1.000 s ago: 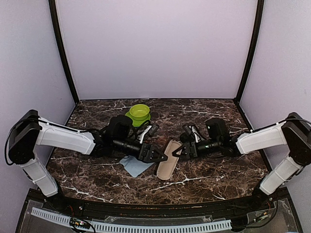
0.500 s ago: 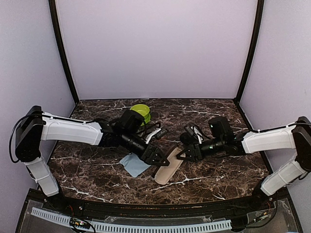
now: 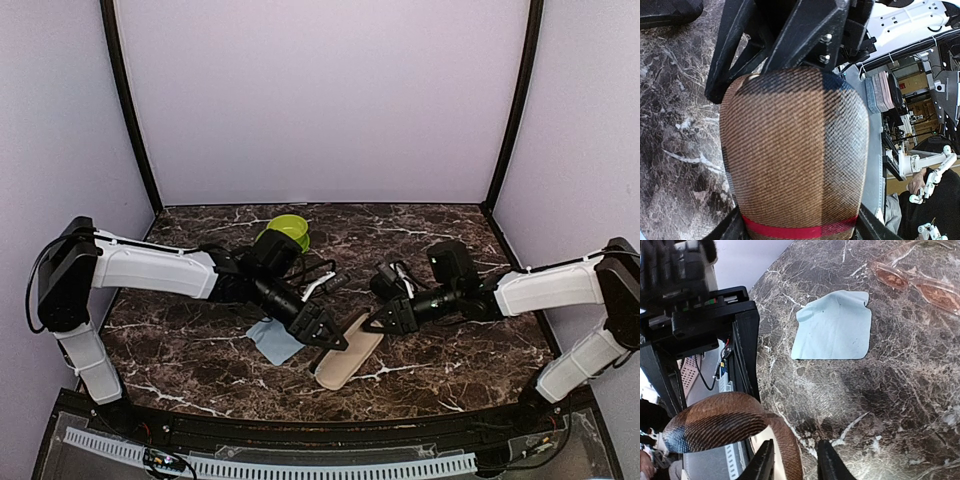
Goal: Organize the sunglasses
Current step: Pass from the left arm to the right
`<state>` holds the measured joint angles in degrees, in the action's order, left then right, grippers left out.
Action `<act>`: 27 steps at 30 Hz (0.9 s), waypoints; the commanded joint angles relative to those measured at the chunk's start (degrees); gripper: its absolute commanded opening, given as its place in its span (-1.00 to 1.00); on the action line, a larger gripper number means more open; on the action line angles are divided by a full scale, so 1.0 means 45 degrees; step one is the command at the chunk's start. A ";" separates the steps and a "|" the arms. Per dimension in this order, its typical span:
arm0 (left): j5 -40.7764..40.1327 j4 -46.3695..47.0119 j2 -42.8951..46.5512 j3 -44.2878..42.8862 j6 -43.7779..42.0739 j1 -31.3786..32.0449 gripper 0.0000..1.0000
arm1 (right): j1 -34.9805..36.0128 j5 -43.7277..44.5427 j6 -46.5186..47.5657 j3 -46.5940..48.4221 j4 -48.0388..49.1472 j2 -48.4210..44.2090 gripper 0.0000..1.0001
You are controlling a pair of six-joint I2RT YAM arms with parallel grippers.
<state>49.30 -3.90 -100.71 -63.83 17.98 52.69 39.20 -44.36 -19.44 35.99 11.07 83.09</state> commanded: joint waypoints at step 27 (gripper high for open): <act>-0.2649 0.1757 0.0692 0.0837 0.0836 -0.1023 0.47 | -0.0576 0.1141 -0.2885 -0.0881 0.0772 -0.0012 -1.00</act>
<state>40.36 3.18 -100.47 -61.12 21.12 48.84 36.95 -38.15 -29.80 32.82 12.78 83.33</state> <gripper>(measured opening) 0.734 0.077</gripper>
